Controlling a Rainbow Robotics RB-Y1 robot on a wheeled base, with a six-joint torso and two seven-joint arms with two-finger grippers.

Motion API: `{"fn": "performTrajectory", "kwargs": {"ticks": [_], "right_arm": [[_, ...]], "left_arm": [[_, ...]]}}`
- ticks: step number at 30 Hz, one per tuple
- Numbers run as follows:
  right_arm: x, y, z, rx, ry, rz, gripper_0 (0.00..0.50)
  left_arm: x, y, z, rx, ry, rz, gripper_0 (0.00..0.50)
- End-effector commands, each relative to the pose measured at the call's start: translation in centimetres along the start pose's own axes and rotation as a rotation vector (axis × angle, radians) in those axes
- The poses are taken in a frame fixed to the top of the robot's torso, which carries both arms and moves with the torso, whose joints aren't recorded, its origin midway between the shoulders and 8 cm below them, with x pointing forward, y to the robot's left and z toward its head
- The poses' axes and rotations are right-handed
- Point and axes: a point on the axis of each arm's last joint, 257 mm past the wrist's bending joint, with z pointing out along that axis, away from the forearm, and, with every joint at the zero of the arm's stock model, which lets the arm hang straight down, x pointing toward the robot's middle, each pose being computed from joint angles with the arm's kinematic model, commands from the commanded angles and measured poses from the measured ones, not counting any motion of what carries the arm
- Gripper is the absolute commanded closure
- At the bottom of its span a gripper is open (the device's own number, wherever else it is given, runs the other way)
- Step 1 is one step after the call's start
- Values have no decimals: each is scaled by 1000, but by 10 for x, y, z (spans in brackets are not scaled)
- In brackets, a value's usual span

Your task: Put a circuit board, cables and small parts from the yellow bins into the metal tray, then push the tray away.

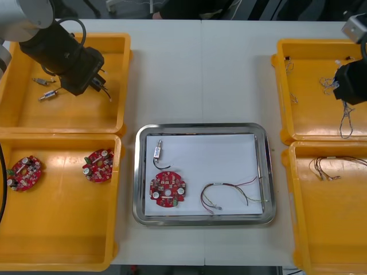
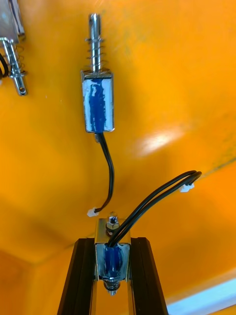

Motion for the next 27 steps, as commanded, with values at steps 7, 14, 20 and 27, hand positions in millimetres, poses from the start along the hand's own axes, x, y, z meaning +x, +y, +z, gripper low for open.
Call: {"fn": "performTrajectory", "kwargs": {"ticks": [7,14,20,27], "right_arm": [[26,60,23,-26,102,-566,500],[27,96,39,-34,149,-806,500],[18,136,45,-75,114,-903,500],[11,157,62,-64,68,-1025,500]], "left_arm": [[-27,-11,-59,20,-86,106,500],[-19,-4,-79,-33,-102,187,500],[1,-8,-97,-56,-106,292,500],[30,-8,-115,-93,-106,425,500]]}}
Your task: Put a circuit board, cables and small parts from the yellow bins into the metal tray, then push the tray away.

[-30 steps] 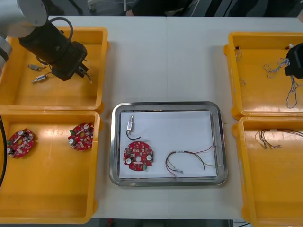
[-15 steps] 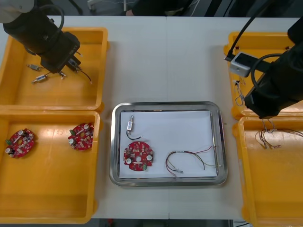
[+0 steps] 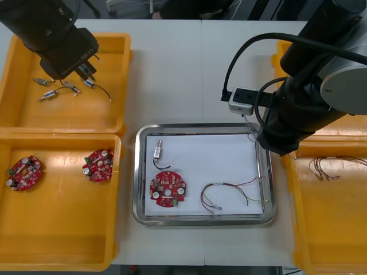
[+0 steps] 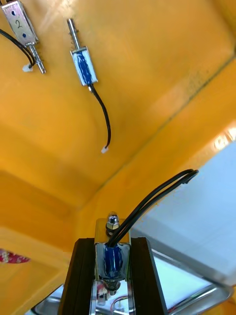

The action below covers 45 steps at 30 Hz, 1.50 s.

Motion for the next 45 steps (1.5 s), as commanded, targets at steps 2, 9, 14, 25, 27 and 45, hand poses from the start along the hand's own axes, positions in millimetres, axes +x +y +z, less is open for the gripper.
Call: {"fn": "performTrajectory", "kwargs": {"ticks": [2,9,14,25,27,45], "right_arm": [[-28,-1,6,84,-9,-227,500],[-60,2,26,52,-69,-340,500],[-76,6,41,27,-114,-408,500],[-63,5,78,69,-70,-504,500],[-62,5,82,81,-61,-514,500],[-38,6,132,80,-6,-516,500]], "left_arm": [[2,-5,-41,-1,-62,189,500],[35,-12,-45,-8,-75,336,500],[47,-11,-49,2,-90,403,500],[61,3,-45,-12,-107,609,500],[63,4,-44,-12,-107,624,500],[75,1,-41,-40,-128,848,500]]}}
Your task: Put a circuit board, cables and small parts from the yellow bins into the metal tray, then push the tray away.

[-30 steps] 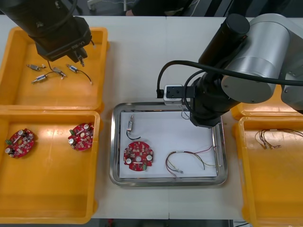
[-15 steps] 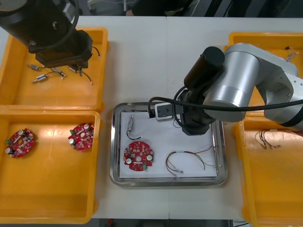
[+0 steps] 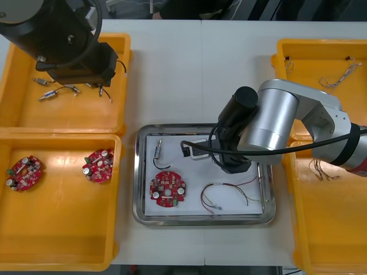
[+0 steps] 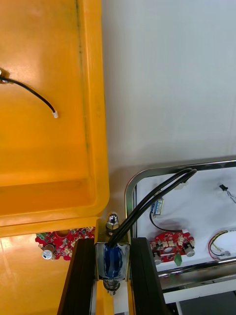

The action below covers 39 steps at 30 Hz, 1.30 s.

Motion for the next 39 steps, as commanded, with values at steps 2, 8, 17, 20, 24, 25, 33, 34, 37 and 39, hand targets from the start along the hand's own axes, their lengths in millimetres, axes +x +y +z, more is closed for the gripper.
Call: {"fn": "performTrajectory", "kwargs": {"ticks": [2,8,17,20,24,25,33,34,37,39], "right_arm": [[13,-11,-1,14,22,-1,500],[14,-13,-2,19,27,11,395],[15,-18,-8,43,36,14,0],[17,-21,-17,45,48,26,0],[17,-22,-33,28,52,57,0],[17,-22,-39,18,49,65,0],[17,-13,-87,-17,63,148,0],[18,-12,-95,-12,69,168,0],[26,-9,-113,2,96,218,0],[33,-6,-121,7,120,252,0]], "left_arm": [[3,11,-4,-49,-11,119,500],[4,11,-4,-51,-11,135,500],[4,11,-4,-48,-9,143,500],[5,11,-4,-47,-7,144,500],[5,11,-3,-48,-5,142,500],[5,11,-3,-48,-5,142,500],[7,13,-1,-49,1,142,500],[7,13,-1,-50,2,142,500],[8,14,0,-49,4,142,500],[8,13,-1,-48,4,143,500]]}}
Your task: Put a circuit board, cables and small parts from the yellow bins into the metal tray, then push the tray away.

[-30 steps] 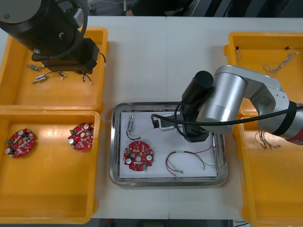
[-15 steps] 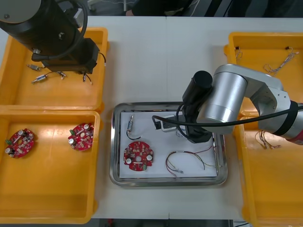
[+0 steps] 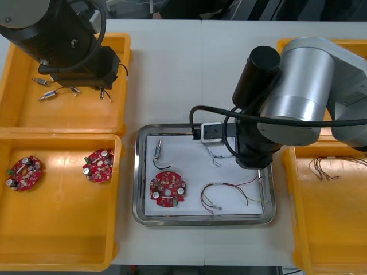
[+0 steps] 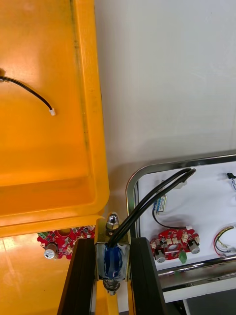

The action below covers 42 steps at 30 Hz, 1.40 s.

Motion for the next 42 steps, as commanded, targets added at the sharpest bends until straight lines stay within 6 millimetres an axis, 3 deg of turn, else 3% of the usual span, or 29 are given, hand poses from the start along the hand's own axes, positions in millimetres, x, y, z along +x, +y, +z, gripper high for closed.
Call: {"fn": "performTrajectory", "kwargs": {"ticks": [1,4,10,18,27,31,42], "right_arm": [[19,-15,-39,73,27,74,0],[35,-9,-50,76,66,136,0],[47,-4,-69,98,13,296,0],[92,-18,-97,179,-26,600,0],[165,-37,-118,184,-3,904,0],[203,-43,-127,210,4,1031,0],[287,-17,-127,209,49,1311,0]], "left_arm": [[5,14,-3,-39,-1,115,500],[5,14,-3,-37,1,113,500],[5,13,-3,-34,1,110,500],[5,13,-3,-36,0,87,500],[1,18,-2,-39,10,-9,500],[0,7,-2,-21,8,-50,500],[8,-32,10,-13,18,-43,500]]}}
